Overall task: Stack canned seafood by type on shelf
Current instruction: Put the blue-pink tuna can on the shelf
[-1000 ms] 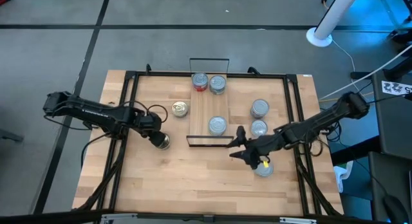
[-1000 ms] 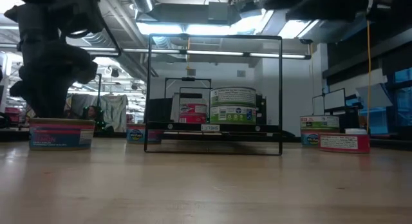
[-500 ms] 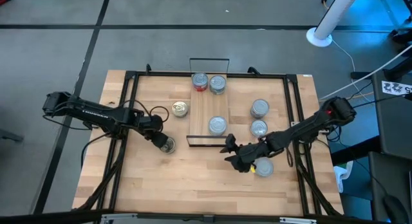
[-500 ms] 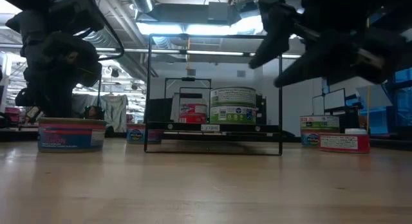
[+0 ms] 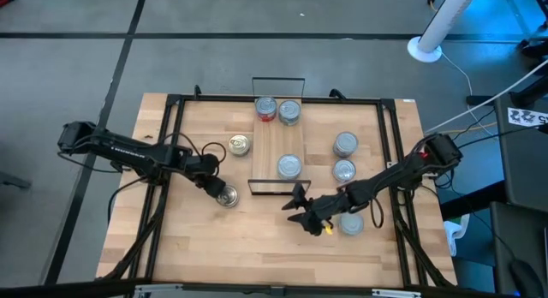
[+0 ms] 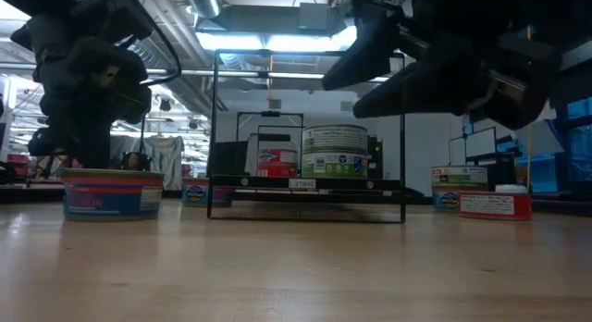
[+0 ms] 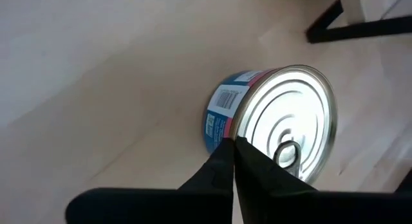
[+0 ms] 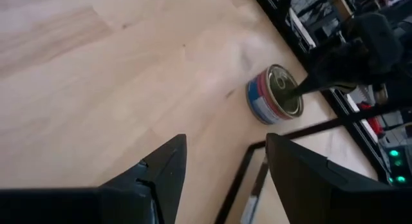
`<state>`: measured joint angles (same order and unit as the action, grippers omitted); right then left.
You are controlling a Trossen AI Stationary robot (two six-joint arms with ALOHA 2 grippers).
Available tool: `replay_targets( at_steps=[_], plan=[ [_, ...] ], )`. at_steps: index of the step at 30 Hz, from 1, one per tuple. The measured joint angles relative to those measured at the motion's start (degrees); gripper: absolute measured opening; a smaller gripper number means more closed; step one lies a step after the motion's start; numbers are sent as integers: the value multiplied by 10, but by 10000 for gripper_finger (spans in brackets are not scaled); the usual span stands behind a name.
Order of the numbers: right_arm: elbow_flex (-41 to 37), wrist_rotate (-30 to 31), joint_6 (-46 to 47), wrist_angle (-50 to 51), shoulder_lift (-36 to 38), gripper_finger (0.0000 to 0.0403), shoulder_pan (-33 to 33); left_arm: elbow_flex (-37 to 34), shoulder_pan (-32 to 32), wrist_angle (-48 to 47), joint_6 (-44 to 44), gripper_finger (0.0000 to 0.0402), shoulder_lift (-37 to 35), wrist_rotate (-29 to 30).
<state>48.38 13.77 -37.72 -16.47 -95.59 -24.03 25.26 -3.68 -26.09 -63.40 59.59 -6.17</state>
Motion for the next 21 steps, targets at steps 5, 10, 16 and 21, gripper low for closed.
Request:
replay_targets(
  at_steps=[5, 10, 16, 21],
  plan=[
    [0, -13, 0, -43, -23, 214, 0, 0, -31, 2, -40, 1, 0, 0],
    [0, -13, 0, -78, -48, 214, -5, 1, -69, 37, -84, 1, 28, -1],
    [0, 3, -32, -108, -71, 214, -37, 4, -109, 139, -122, 1, 95, -4],
    [0, 43, -60, -142, -97, 214, -68, 4, -128, 236, -153, 1, 146, -4]
  ],
)
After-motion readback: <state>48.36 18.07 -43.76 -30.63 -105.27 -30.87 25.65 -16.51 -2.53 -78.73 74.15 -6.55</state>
